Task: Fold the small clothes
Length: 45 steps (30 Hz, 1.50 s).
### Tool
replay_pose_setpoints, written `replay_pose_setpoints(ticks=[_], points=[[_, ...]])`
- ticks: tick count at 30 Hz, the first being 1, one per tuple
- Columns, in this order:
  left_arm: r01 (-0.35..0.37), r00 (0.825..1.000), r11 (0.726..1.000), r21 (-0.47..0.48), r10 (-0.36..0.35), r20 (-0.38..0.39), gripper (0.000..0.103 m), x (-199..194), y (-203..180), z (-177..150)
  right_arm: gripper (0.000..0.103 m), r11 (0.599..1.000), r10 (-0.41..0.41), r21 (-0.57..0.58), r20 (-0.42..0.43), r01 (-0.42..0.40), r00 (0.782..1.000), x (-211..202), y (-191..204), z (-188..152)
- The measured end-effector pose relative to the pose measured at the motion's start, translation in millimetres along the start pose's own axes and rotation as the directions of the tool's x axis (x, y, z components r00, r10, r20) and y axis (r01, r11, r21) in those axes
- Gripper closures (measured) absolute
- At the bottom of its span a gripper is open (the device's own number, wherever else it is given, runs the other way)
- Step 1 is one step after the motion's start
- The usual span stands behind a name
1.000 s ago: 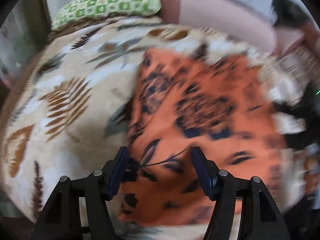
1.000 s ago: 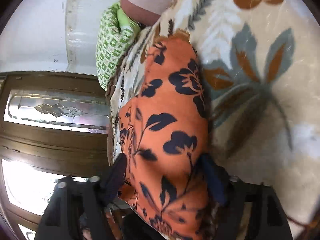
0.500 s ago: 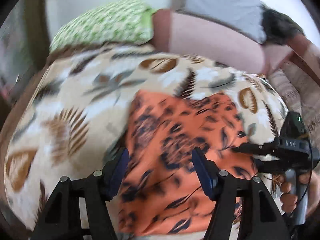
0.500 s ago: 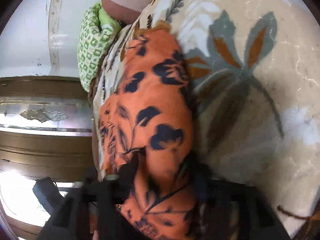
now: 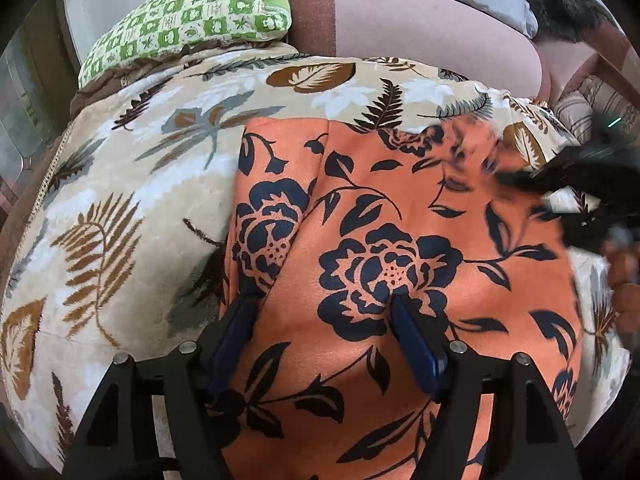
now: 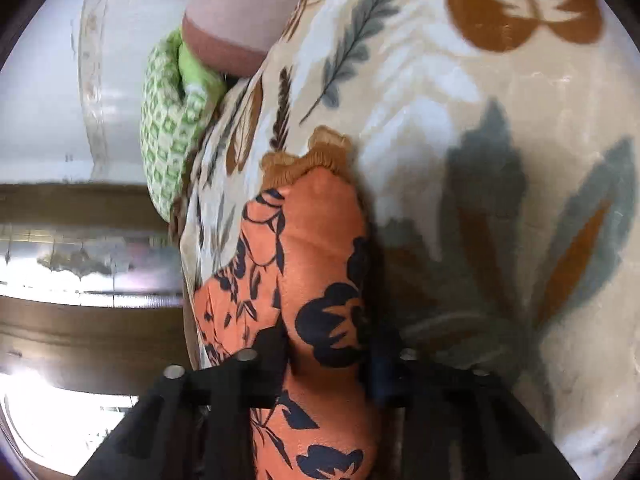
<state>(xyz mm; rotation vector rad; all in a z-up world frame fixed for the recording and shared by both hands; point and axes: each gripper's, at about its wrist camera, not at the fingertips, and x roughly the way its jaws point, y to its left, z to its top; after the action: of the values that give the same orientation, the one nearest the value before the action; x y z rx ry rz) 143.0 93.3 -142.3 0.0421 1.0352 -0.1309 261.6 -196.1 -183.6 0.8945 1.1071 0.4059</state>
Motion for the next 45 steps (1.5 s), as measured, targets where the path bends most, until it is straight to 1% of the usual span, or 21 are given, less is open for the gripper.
replay_pose_setpoints(ticks=[2,3,5,8,9,10,15,20,22,24,27,28,30,33,35,36,38,40,42,44,45], points=[[0.013,1.000,1.000,-0.011,-0.013,0.008,0.027,4,4,-1,0.074,0.995,-0.039,-0.089,0.028,0.042,0.999,-8,13,-7],[0.017,1.000,1.000,-0.017,-0.017,0.005,0.024,5,5,-1,0.074,0.994,-0.107,-0.023,-0.034,0.106,0.994,9,-10,-1],[0.005,1.000,1.000,-0.014,-0.005,-0.001,0.023,7,2,0,0.073,0.989,-0.014,0.145,-0.081,0.025,0.997,15,-44,3],[0.004,1.000,1.000,-0.030,-0.004,-0.002,0.023,5,4,-1,0.058,0.997,-0.069,-0.020,-0.032,0.068,0.997,-7,-5,-6],[0.008,1.000,0.999,-0.036,-0.008,-0.004,0.023,5,5,-1,0.039,0.997,-0.074,-0.036,-0.030,0.073,0.997,-15,0,-10],[0.008,1.000,0.999,-0.037,-0.008,-0.005,0.023,5,5,-1,0.034,0.998,-0.059,-0.022,-0.024,0.059,0.998,-26,0,-15],[0.017,1.000,0.999,-0.040,-0.017,-0.013,0.023,6,6,0,0.034,1.000,0.016,0.003,-0.056,-0.016,0.998,-50,-5,-62],[0.020,1.000,0.999,-0.039,-0.020,-0.012,0.022,7,7,-1,0.034,0.996,0.064,0.070,-0.144,-0.054,0.987,-28,-23,-119],[0.013,1.000,0.999,-0.033,-0.013,-0.009,0.022,7,7,-1,0.072,0.986,0.118,0.132,-0.138,-0.100,0.983,-23,-31,-127],[0.019,1.000,0.999,-0.037,-0.019,-0.006,0.022,6,8,-2,0.079,0.997,0.070,0.046,-0.097,-0.066,0.993,-34,-16,-131],[0.025,1.000,0.999,-0.033,-0.025,-0.014,0.022,7,6,-1,0.086,0.995,-0.005,0.103,-0.129,0.018,0.992,-19,-40,-130],[0.031,0.999,0.999,-0.033,-0.032,-0.015,0.022,3,6,0,0.085,0.990,0.028,0.139,-0.127,-0.010,0.992,-20,-48,-133],[0.089,0.996,0.993,-0.073,-0.089,0.005,0.022,-13,18,-2,0.078,0.997,0.019,0.078,-0.125,-0.010,0.992,-27,-33,-131],[0.216,0.976,0.957,-0.193,-0.206,0.071,0.021,-39,59,-8,0.067,0.999,-0.043,0.008,-0.120,0.044,0.992,-37,-17,-127],[0.279,0.960,0.906,-0.319,-0.270,0.073,0.020,-43,97,-22,0.061,0.999,-0.047,-0.015,-0.057,0.046,0.997,-56,-9,-124],[0.321,0.945,0.876,-0.360,-0.321,0.063,0.020,-41,111,-29,0.052,0.998,-0.056,-0.039,-0.032,0.054,0.998,-62,-3,-121],[0.378,0.918,0.823,-0.424,-0.391,0.060,0.020,-38,130,-46,0.051,0.991,-0.070,-0.114,0.031,0.073,0.997,-77,16,-117],[0.390,0.912,0.814,-0.430,-0.408,0.054,0.021,-37,133,-58,0.050,0.983,-0.038,-0.177,0.041,0.044,0.998,-81,36,-113],[0.415,0.896,0.798,-0.437,-0.443,0.042,0.021,-32,127,-64,0.046,0.974,0.006,-0.229,0.011,-0.003,1.000,-73,53,-112],[0.424,0.884,0.794,-0.435,-0.467,0.009,0.023,-24,115,-70,0.045,0.969,-0.002,-0.247,-0.024,-0.004,1.000,-52,63,-110],[0.420,0.883,0.796,-0.435,-0.469,-0.007,0.037,-21,111,-71,0.045,0.968,-0.008,-0.249,-0.047,-0.004,0.999,-49,59,-112]])
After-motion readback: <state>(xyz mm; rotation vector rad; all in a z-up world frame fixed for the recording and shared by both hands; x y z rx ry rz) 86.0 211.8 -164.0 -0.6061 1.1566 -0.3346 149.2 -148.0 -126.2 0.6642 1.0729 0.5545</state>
